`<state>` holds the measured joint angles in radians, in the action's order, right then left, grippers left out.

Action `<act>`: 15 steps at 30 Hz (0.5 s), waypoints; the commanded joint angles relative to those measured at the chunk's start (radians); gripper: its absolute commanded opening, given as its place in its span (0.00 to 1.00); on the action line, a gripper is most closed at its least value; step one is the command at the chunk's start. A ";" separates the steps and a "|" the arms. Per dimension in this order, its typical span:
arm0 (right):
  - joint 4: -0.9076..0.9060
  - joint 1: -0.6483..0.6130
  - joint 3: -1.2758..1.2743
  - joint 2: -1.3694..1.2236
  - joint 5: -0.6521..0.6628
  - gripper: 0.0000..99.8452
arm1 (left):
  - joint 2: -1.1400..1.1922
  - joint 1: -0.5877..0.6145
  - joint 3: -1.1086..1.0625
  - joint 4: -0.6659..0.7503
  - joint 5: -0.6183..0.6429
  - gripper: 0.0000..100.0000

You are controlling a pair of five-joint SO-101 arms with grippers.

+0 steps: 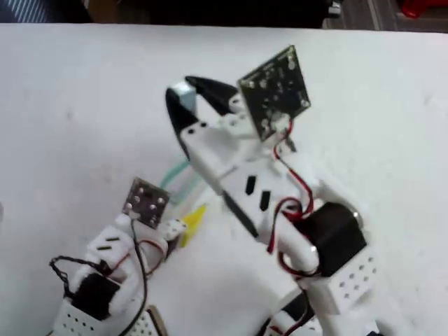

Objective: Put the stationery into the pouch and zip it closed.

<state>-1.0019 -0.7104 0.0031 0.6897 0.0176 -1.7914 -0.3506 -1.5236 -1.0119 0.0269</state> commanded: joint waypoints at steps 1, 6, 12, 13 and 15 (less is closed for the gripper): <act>-0.038 -0.012 0.020 0.053 0.011 0.02 | 0.005 0.004 0.020 -0.011 0.014 0.25; -0.050 -0.010 -0.095 0.114 0.017 0.02 | 0.005 0.031 0.020 -0.009 0.018 0.25; 0.067 -0.013 -0.249 0.120 0.117 0.02 | 0.005 0.031 0.020 -0.009 0.020 0.25; 0.099 -0.013 -0.264 0.119 0.121 0.02 | 0.005 0.030 0.020 -0.009 0.020 0.25; 0.153 -0.013 -0.296 0.117 0.121 0.02 | 0.005 0.030 0.020 -0.009 0.020 0.25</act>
<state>-0.9252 -0.7181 -0.2731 0.7925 0.1189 -1.7898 -0.3261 -1.5236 -1.0180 0.0330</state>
